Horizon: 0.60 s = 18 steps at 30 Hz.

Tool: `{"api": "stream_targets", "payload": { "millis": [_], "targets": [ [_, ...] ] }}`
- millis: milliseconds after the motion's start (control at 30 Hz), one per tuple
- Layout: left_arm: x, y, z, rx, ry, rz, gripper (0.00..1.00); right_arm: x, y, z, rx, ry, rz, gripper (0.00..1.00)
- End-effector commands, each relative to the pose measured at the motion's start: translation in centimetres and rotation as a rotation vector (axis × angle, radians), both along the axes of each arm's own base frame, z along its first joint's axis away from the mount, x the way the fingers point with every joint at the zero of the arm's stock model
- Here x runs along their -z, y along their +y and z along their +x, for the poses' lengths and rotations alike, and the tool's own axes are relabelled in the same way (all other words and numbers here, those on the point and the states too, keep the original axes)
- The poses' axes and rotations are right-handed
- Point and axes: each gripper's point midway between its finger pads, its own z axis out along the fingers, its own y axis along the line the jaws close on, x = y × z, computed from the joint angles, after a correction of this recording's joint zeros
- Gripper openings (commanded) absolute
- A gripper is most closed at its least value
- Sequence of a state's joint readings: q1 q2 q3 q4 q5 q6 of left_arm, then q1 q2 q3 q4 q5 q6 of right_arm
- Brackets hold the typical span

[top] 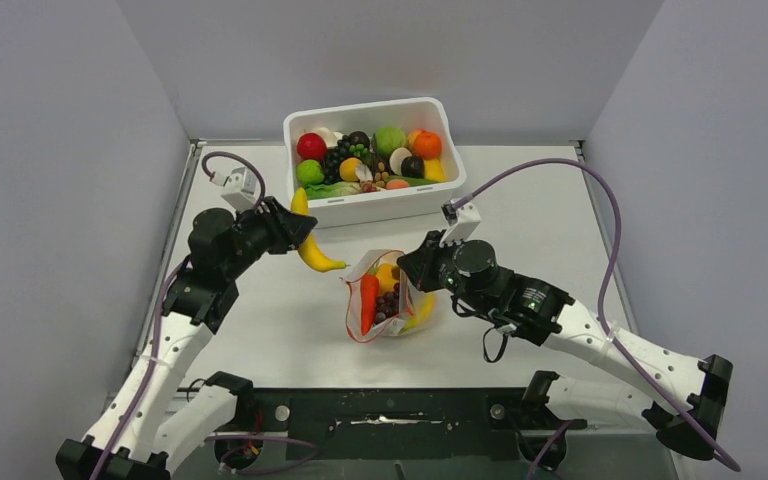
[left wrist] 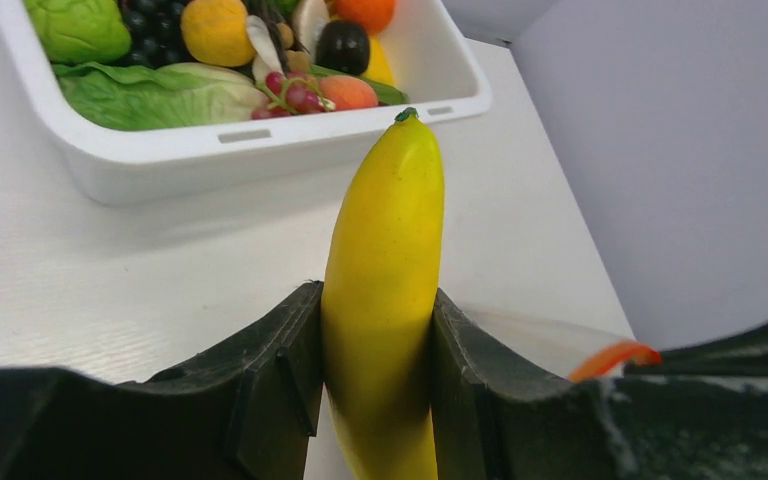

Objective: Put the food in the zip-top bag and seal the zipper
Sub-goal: Place the fake fruit in the zipper food storage bag.

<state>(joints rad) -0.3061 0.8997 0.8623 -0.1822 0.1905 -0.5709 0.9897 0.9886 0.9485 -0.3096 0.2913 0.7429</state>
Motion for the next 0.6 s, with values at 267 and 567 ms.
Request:
{"api": "stream_targets", "payload": {
  "millis": [267, 567],
  "targets": [
    [-4.5, -3.2, -6.5, 0.295, -0.175, -0.174, 0.17, -6.4, 3.6, 2.5, 0.02, -0.088, 0.192, 0.0],
    [-1.2, -1.3, -4.2, 0.135, -0.16, -0.103, 0.13, -6.9, 5.1, 3.0, 0.014, -0.069, 0.255, 0.0]
  ]
}}
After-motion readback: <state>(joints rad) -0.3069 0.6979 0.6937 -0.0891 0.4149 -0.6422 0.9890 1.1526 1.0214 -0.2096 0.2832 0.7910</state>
